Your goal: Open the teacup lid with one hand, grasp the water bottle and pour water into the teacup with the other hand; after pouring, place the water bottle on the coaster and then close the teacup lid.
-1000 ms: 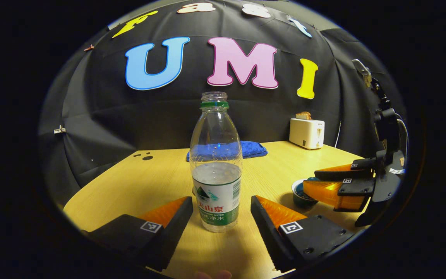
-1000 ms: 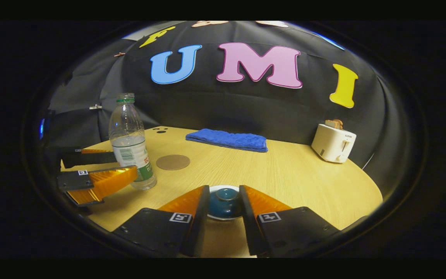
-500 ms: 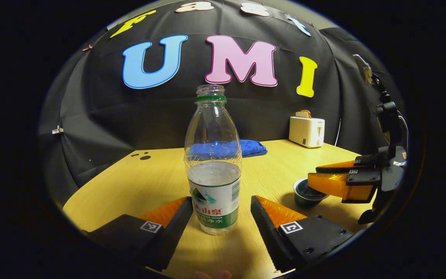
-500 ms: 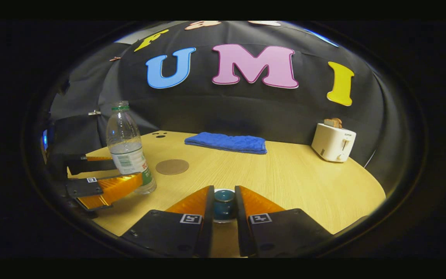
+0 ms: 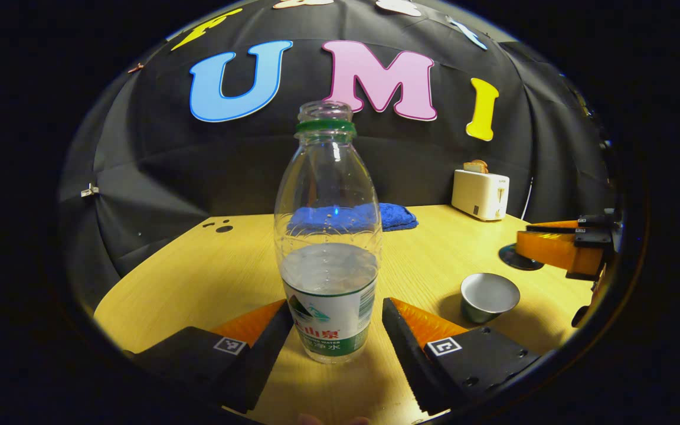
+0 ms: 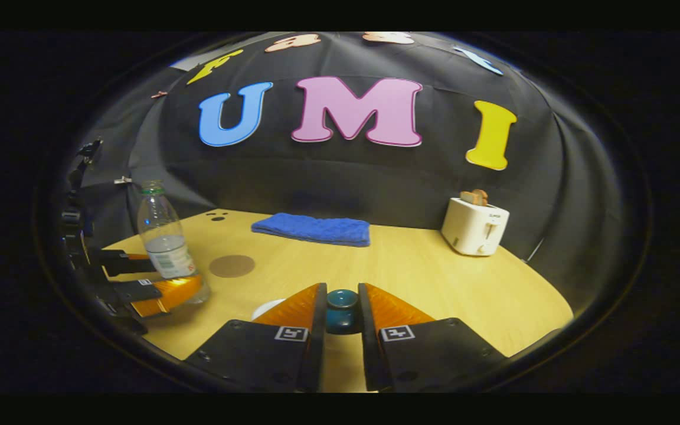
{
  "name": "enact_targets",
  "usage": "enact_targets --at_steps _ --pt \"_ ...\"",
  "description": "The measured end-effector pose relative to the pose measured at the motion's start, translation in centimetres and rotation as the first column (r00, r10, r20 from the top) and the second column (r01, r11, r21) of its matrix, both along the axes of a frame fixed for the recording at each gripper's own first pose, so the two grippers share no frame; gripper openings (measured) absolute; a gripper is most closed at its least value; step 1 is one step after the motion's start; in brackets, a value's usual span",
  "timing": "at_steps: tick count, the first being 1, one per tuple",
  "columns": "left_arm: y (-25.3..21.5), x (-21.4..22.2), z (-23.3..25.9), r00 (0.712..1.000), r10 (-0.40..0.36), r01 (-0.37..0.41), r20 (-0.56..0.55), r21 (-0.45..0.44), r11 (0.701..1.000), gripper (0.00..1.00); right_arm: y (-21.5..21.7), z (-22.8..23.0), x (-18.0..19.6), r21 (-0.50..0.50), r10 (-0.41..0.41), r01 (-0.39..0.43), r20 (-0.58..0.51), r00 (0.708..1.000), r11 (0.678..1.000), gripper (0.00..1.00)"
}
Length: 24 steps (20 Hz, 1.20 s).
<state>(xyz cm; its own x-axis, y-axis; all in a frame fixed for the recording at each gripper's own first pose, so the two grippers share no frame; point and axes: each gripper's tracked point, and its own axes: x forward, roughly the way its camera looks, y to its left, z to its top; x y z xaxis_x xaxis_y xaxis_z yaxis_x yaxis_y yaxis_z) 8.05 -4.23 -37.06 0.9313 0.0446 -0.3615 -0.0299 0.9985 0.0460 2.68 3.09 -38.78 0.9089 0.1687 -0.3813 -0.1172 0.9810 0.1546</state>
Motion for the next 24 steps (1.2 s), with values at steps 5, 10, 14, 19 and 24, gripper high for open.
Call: enact_targets --at_steps 5,10,14,19,24 --pt "0.3 -0.3 0.2 0.999 0.044 -0.044 -0.009 0.006 0.999 0.79 -3.7 -1.0 -0.6 -0.01 -0.054 0.053 -0.03 0.998 0.999 0.3" --pt "1.4 -0.9 1.9 0.995 0.098 -0.094 -0.006 0.228 0.969 0.76 -5.9 -0.5 -1.0 -0.017 -0.027 0.027 -0.017 0.999 0.999 0.3" --pt "1.1 -1.3 2.6 0.996 0.088 -0.062 -0.035 0.461 0.885 0.75 -7.6 -0.7 -1.2 -0.026 0.003 -0.003 -0.012 1.0 1.0 0.34" --pt "-0.2 -1.0 1.4 0.993 0.036 0.045 -0.11 0.658 0.751 0.75 -9.2 -0.7 -2.0 -0.034 0.022 -0.021 0.003 1.0 0.999 0.3" --pt "-0.1 -0.9 0.7 0.984 0.026 0.121 -0.177 0.764 0.634 0.75 -10.2 -1.2 -2.4 -0.026 0.017 -0.016 0.005 1.0 1.0 0.25"
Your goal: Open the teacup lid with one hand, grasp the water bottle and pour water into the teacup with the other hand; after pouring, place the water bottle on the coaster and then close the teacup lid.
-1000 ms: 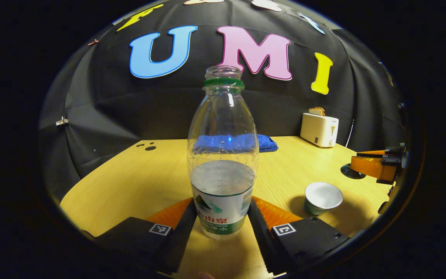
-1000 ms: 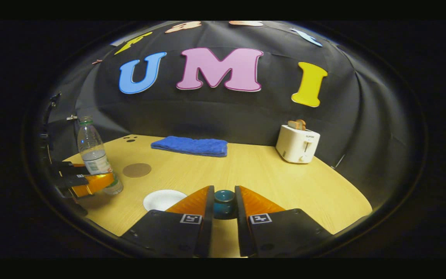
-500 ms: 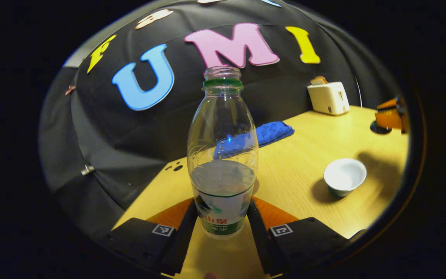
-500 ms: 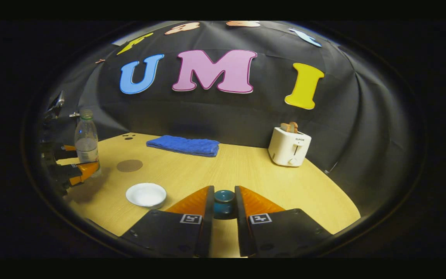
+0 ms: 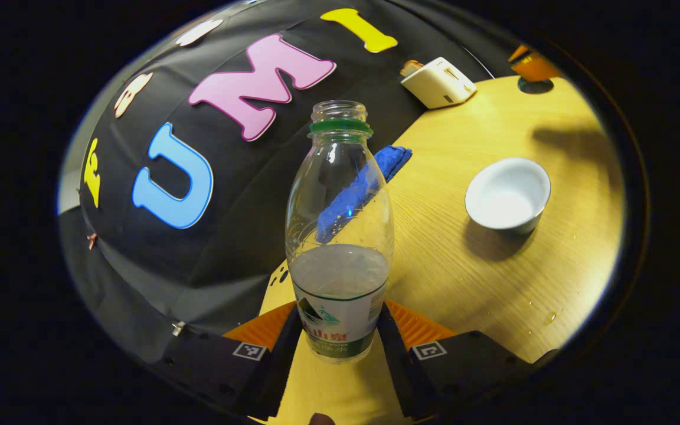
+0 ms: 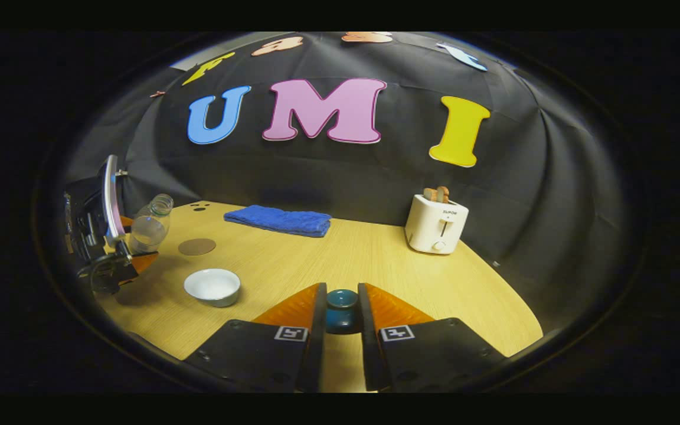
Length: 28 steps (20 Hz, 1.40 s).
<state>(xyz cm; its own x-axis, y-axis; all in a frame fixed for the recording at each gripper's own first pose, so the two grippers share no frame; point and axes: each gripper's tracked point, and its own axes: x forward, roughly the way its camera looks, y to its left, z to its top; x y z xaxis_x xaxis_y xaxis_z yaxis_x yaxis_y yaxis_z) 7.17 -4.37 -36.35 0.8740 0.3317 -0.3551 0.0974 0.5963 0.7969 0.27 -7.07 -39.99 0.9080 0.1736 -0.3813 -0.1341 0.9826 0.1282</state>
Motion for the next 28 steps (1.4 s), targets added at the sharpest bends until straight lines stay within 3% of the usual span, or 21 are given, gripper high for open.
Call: enact_targets --at_steps 4,8,9,10,12,13,15,20,21,22,28 --pt "0.3 0.1 0.4 0.998 -0.048 0.053 -0.033 0.151 0.987 0.74 -0.4 0.0 -0.1 0.004 -0.001 0.001 0.005 1.0 1.0 0.25" --pt "0.6 0.5 0.5 0.996 -0.074 0.085 -0.051 0.28 0.956 0.74 -0.6 0.3 -0.1 0.006 0.004 -0.004 0.02 1.0 1.0 0.24" --pt "0.7 0.6 0.5 0.995 -0.079 0.092 -0.056 0.304 0.948 0.74 -0.5 0.3 -0.1 0.006 0.006 -0.006 0.023 1.0 1.0 0.3" --pt "0.8 0.8 0.5 0.995 -0.083 0.098 -0.061 0.324 0.941 0.74 -0.5 0.3 -0.1 0.006 0.007 -0.007 0.025 1.0 1.0 0.25" --pt "0.9 1.1 0.6 0.994 -0.089 0.106 -0.065 0.357 0.928 0.74 -0.6 0.2 -0.2 0.002 0.007 -0.007 0.026 1.0 1.0 0.25" --pt "1.0 1.2 0.7 0.993 -0.092 0.11 -0.068 0.375 0.92 0.74 -0.5 0.1 -0.2 0.003 0.006 -0.006 0.026 1.0 1.0 0.3" --pt "1.0 1.7 0.9 0.992 -0.104 0.125 -0.072 0.416 0.901 0.74 -0.7 0.1 -0.3 0.005 0.003 -0.003 0.027 1.0 1.0 0.25" --pt "1.0 2.9 1.4 0.986 -0.146 0.168 -0.084 0.501 0.849 0.74 -1.2 -0.1 -0.5 0.005 -0.01 0.01 0.026 1.0 1.0 0.25" --pt "1.0 3.1 1.5 0.984 -0.154 0.177 -0.087 0.513 0.84 0.74 -1.3 -0.1 -0.5 0.004 -0.012 0.011 0.027 1.0 1.0 0.3" --pt "0.9 3.3 1.5 0.982 -0.163 0.187 -0.093 0.524 0.831 0.74 -1.4 0.0 -0.5 0.004 -0.012 0.012 0.029 1.0 1.0 0.25" --pt "0.9 4.3 1.7 0.972 -0.202 0.231 -0.116 0.592 0.772 0.74 -1.7 -0.4 -0.7 0.005 -0.014 0.013 0.026 1.0 1.0 0.25"
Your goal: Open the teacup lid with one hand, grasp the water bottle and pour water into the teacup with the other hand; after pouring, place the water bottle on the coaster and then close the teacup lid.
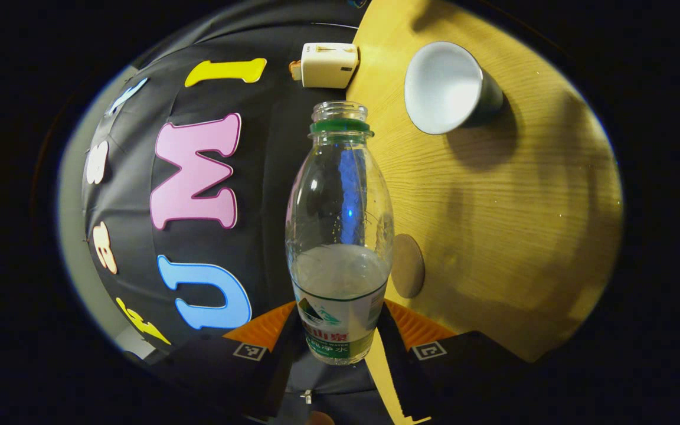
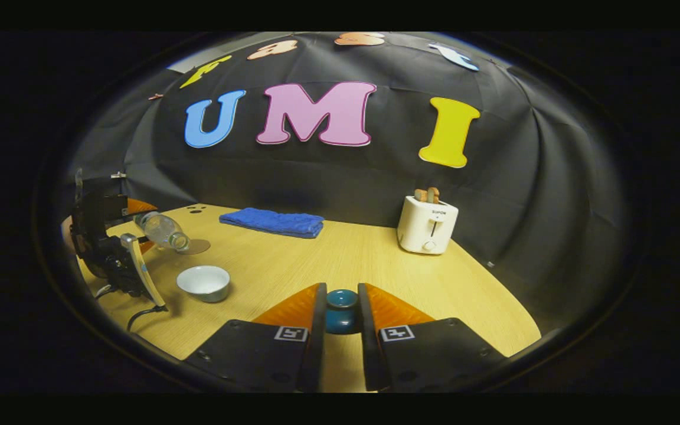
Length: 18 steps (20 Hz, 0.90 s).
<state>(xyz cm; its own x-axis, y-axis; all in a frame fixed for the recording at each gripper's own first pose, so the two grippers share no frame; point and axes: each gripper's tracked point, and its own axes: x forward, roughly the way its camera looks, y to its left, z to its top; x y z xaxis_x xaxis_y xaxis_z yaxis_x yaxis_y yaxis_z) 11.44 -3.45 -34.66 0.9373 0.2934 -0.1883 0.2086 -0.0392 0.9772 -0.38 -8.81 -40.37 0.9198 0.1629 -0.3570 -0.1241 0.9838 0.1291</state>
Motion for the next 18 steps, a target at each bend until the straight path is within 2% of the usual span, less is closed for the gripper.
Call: enact_targets --at_steps 9,10,11,12,13,14,15,18 --pt "-0.1 0.9 1.1 0.998 -0.059 0.057 0.019 0.097 0.994 0.74 0.1 -0.4 0.3 0.001 0.007 -0.007 0.001 1.0 1.0 0.25" --pt "-0.2 1.1 1.2 0.998 -0.067 0.065 0.019 0.109 0.992 0.74 0.0 -0.4 0.4 0.001 0.009 -0.009 0.003 1.0 1.0 0.3" --pt "-0.3 1.2 1.3 0.997 -0.075 0.072 0.022 0.121 0.99 0.74 -0.1 -0.3 0.4 0.0 0.009 -0.009 0.004 1.0 1.0 0.3" --pt "-0.4 1.3 1.6 0.996 -0.082 0.078 0.024 0.13 0.988 0.74 -0.1 -0.3 0.4 0.001 0.009 -0.009 0.005 1.0 1.0 0.25" --pt "-0.5 1.3 1.6 0.996 -0.09 0.086 0.025 0.137 0.987 0.74 -0.2 -0.4 0.4 0.0 0.009 -0.009 0.006 1.0 1.0 0.3" --pt "-0.5 1.4 1.7 0.995 -0.098 0.093 0.026 0.143 0.985 0.74 -0.2 -0.4 0.4 -0.001 0.009 -0.009 0.006 1.0 1.0 0.3" --pt "-0.5 1.5 1.7 0.994 -0.103 0.098 0.027 0.153 0.983 0.74 -0.3 -0.5 0.5 -0.003 0.009 -0.009 0.006 1.0 1.0 0.25" --pt "-0.9 1.7 2.0 0.992 -0.119 0.112 0.033 0.174 0.978 0.74 -0.7 -0.6 1.0 -0.006 0.006 -0.005 0.012 1.0 1.0 0.24"
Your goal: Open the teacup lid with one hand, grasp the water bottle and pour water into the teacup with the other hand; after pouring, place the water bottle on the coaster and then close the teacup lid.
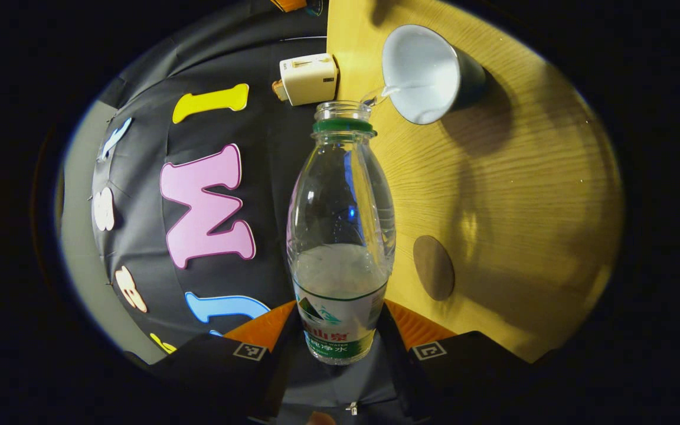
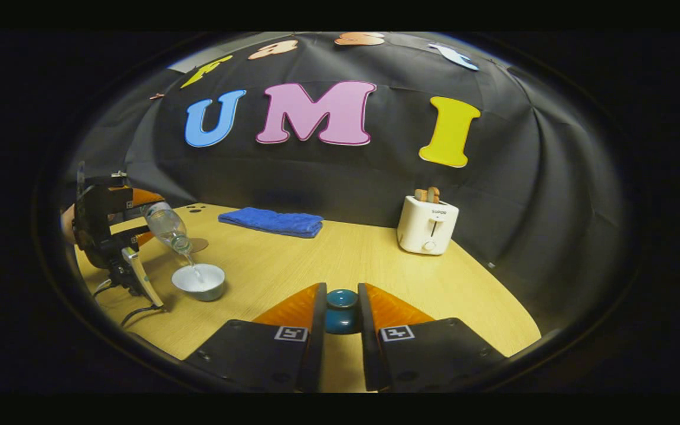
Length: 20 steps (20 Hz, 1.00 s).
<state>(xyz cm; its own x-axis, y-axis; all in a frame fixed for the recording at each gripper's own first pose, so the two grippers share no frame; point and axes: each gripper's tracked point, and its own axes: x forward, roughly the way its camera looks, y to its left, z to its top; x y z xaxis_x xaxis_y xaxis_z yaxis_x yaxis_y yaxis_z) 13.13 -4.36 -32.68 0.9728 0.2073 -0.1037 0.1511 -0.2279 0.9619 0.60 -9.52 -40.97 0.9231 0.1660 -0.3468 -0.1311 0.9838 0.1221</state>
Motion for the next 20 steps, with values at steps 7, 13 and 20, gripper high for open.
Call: enact_targets --at_steps 7,13,20 --pt "-0.2 0.7 0.6 0.999 -0.044 0.043 0.007 0.061 0.997 0.74 -0.8 -0.2 0.0 -0.007 -0.003 0.003 0.006 1.0 1.0 0.25" --pt "-0.9 0.9 1.6 0.993 -0.106 0.1 0.05 0.105 0.989 0.74 -1.2 -0.3 0.0 -0.012 -0.002 0.002 0.01 1.0 1.0 0.24" --pt "-1.5 1.6 3.2 0.981 -0.178 0.163 0.074 0.182 0.97 0.74 -1.5 -0.2 0.0 -0.016 0.0 0.001 0.015 1.0 1.0 0.25"
